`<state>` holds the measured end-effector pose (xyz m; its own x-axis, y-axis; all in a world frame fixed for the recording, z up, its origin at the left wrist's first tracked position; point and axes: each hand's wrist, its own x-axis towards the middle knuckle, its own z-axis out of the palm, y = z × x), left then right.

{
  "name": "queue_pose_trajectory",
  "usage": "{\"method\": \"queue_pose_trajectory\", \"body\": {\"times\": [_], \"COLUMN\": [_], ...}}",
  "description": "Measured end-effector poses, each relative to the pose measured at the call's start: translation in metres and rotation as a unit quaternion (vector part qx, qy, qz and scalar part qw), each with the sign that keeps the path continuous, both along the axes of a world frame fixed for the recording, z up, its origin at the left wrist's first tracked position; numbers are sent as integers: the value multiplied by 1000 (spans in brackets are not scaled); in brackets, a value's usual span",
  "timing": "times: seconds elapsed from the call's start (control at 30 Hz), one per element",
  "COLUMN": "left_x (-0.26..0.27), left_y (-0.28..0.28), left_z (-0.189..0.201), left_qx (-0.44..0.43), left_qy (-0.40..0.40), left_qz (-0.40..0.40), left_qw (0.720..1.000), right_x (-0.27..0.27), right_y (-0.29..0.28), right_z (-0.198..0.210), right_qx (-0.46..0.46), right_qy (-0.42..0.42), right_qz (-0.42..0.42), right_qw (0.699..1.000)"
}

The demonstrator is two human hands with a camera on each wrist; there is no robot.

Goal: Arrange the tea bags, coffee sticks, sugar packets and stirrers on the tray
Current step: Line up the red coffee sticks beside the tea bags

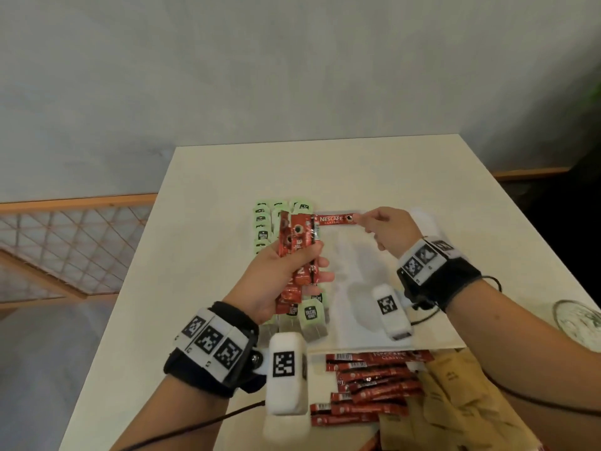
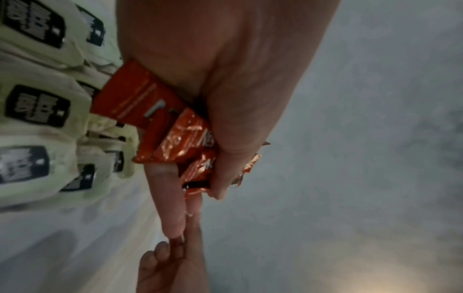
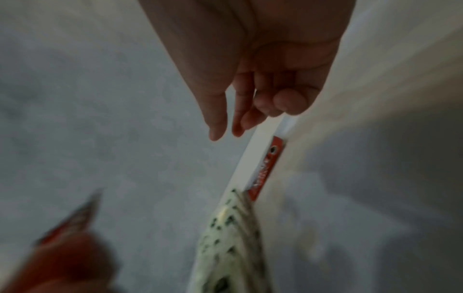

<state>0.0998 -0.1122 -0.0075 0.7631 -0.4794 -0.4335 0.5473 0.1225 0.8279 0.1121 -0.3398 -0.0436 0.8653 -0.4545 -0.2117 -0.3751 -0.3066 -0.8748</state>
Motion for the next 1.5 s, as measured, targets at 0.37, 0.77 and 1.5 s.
{"method": "queue_pose_trajectory", "body": {"times": [0.37,0.77,1.5], "left_x": [-48,-69,-65], "left_y": [-20,-9,-5], "left_z": [11,12,5], "left_qx": [86,71,106], "left_qy": [-73,-52,-94], "left_qz": [-141,-29,-13], "left_qw": [984,996,990], "right_x": [-88,-137,-153], "right_y": [32,31,25], "right_z": [47,55,45], "right_qx": [98,281,126], "right_qy": [-95,-115,-188], "right_qz": [107,35,183], "right_qw": [985,952,957]}}
